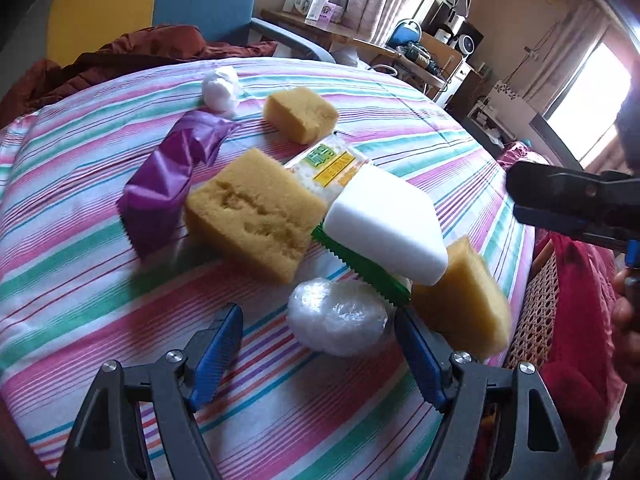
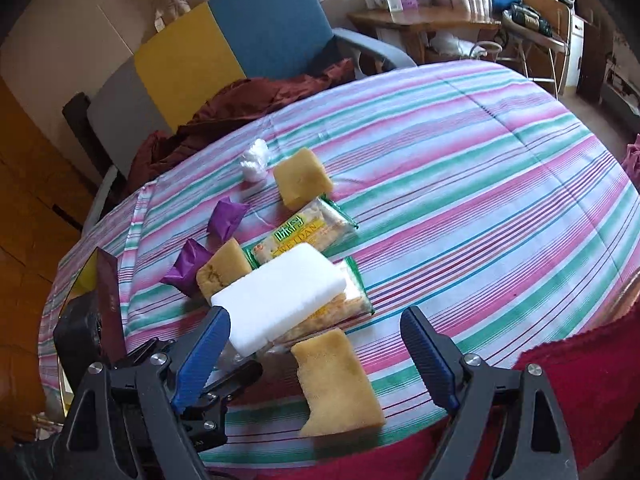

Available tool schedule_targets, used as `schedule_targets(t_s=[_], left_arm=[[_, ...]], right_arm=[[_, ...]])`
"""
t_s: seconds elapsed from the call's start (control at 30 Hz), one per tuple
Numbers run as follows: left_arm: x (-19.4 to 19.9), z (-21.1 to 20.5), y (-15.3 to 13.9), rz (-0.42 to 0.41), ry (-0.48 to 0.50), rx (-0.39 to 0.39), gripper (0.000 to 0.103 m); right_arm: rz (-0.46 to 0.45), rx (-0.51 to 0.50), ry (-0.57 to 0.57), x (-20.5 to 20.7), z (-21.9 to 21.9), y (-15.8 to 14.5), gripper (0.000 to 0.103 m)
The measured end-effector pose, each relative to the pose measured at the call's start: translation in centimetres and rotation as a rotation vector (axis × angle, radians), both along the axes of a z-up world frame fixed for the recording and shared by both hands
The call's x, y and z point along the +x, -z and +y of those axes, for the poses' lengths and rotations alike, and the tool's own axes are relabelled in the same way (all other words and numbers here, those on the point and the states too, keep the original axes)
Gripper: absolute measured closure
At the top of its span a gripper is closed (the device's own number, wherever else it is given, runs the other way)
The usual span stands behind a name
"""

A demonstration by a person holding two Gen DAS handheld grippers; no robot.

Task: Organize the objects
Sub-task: 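Grasp the white wrapped ball with left tool while right tool grasps white foam block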

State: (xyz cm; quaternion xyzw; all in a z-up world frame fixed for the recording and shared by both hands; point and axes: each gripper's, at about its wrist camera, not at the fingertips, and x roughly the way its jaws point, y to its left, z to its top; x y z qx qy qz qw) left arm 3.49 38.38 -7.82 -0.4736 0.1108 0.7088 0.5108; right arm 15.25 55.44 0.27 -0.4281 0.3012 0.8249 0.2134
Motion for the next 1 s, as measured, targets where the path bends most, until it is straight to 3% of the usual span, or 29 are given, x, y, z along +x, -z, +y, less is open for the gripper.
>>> schedule_targets(t_s=[0.03,0.17,0.33,0.43,0.6,0.63,0.7,1.0], left_arm=[[0.0,0.1,0.0,0.005,-0.001,0.002,0.027],[-0.1,0.4,0.1,0.003,0.024,0.014,0.055],[-0.3,-0.7,-0.1,0.0,0.029,0.026,0.062],[-0.6,-1.9,-0.5,0.016,0.013,0.018,0.067],[-0.1,-4.5,-1.3,0.093,-0.002,0.002,0.068],[-0.1,-4.9,-1.3,0.096,-0.007,0.001,0.068],[-0.1,-5.8,-1.2,0.095,-0.023,0.004,0.068],[0.2,-8.7,-2.3,0.08,-0.063,0.039,0.069]], right_arm=[[0.004,-0.03,0.005,-0.3,0.3,0.2,0.014],[0.004,-0.1,0.032,-1.7,1.3,0.9,0.014],[-0.079,-0.126,0.06,-4.4,2.1,2.8,0.014],[-0.12,-0.093,0.046,-6.0,1.5,3.5,0.014],[-0.213,-0.043,0.019,-7.9,0.1,4.9,0.015],[-0.215,-0.04,0.018,-7.9,-0.1,5.0,0.02],[-0.185,-0.025,0.006,-7.7,-0.5,4.7,0.038],[-0.052,0.063,-0.04,-6.4,-2.7,1.5,0.041]])
